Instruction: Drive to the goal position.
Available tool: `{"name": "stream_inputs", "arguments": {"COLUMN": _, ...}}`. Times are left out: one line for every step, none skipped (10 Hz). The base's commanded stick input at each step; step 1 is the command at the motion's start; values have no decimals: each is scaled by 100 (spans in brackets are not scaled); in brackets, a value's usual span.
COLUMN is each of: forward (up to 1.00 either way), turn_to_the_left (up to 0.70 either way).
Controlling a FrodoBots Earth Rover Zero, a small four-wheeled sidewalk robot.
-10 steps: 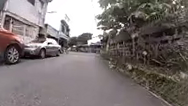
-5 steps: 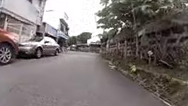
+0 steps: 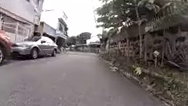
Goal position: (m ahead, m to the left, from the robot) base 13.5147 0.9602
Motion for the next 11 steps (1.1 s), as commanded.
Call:
{"name": "stream_inputs", "arguments": {"forward": 70, "turn_to_the_left": 17}}
{"name": "stream_inputs", "arguments": {"forward": 70, "turn_to_the_left": 31}}
{"name": "stream_inputs", "arguments": {"forward": 70, "turn_to_the_left": 14}}
{"name": "stream_inputs", "arguments": {"forward": 70, "turn_to_the_left": 0}}
{"name": "stream_inputs", "arguments": {"forward": 70, "turn_to_the_left": 0}}
{"name": "stream_inputs", "arguments": {"forward": 70, "turn_to_the_left": 0}}
{"name": "stream_inputs", "arguments": {"forward": 70, "turn_to_the_left": 0}}
{"name": "stream_inputs", "arguments": {"forward": 70, "turn_to_the_left": 0}}
{"name": "stream_inputs", "arguments": {"forward": 70, "turn_to_the_left": 0}}
{"name": "stream_inputs", "arguments": {"forward": 70, "turn_to_the_left": 0}}
{"name": "stream_inputs", "arguments": {"forward": 70, "turn_to_the_left": 0}}
